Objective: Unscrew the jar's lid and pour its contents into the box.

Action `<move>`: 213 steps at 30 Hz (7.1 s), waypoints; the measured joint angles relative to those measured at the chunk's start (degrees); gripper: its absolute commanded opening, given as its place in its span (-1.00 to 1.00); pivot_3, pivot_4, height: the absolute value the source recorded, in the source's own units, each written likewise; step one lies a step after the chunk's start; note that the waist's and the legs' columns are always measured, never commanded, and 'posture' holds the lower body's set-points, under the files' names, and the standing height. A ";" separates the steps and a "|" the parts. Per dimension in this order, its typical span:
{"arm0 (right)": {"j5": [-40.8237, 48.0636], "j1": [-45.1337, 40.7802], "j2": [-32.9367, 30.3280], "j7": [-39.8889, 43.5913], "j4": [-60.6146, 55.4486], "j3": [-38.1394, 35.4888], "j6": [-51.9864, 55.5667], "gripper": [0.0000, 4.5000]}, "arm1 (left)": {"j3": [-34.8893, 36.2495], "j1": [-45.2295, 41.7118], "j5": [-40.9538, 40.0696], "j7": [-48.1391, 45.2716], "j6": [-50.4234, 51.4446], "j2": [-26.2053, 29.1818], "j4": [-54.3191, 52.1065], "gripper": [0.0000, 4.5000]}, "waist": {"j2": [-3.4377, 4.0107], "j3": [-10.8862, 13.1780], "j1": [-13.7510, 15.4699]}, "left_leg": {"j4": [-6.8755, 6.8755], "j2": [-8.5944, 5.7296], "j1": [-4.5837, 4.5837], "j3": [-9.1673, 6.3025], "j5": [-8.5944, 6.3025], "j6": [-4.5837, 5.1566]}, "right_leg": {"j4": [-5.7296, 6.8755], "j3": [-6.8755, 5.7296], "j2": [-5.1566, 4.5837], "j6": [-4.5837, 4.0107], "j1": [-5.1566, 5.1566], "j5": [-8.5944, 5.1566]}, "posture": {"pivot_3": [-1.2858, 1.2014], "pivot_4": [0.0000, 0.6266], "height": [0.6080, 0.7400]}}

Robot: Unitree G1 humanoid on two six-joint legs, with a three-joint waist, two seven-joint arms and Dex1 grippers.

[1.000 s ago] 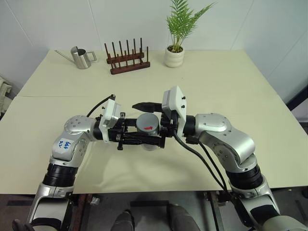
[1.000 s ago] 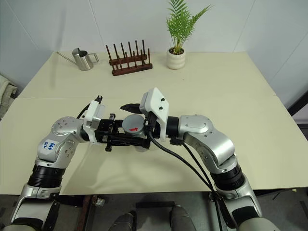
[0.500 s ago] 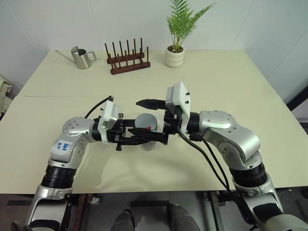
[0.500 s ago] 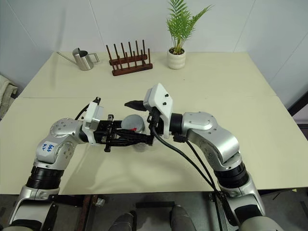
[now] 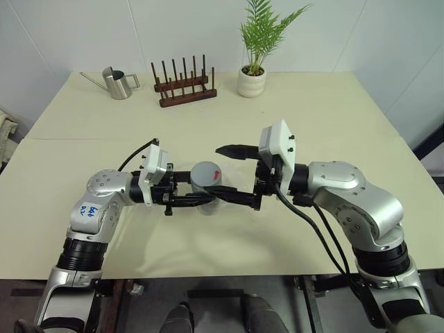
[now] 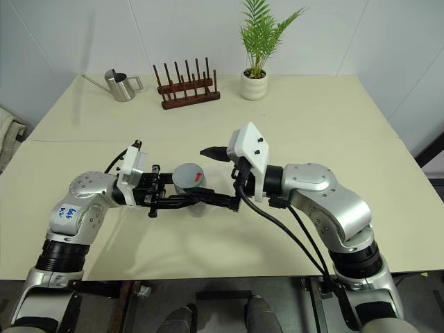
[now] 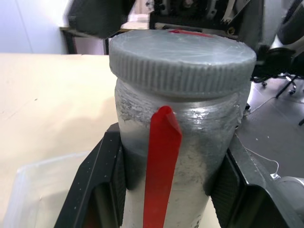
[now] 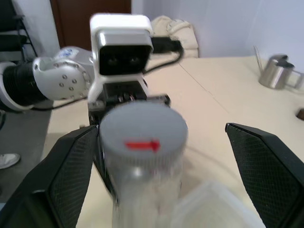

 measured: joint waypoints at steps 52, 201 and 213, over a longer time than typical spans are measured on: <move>-3.96 -9.78 8.89 6.68 14.37 7.75 -4.28 0.99 | -2.21 -2.81 1.10 -3.81 -2.63 -3.00 3.91 -0.17 | 0.01 0.00 -0.11 | 0.03 0.01 -0.01 -0.04 0.01 0.00 | 0.13 -0.07 0.00 -0.01 -0.03 -0.01 | 0.03 -0.52 1.00; 10.70 -2.41 -3.64 -4.65 -6.09 -5.37 10.31 0.99 | -3.04 -4.63 2.49 -3.93 -2.00 -3.71 5.08 -0.17 | 0.02 0.01 1.29 | 0.10 0.00 -0.03 -0.06 0.01 0.00 | 0.13 -0.09 0.00 -0.03 -0.02 -0.02 | 0.03 -0.52 1.00; 4.85 -4.21 4.04 -5.38 0.28 2.52 5.56 0.99 | -3.94 -5.10 2.49 -4.04 -0.01 -3.70 5.11 -0.17 | 0.03 0.01 1.27 | 0.10 0.01 -0.04 -0.07 0.01 0.00 | 0.15 -0.11 0.01 -0.03 -0.03 -0.02 | 0.03 -0.52 1.00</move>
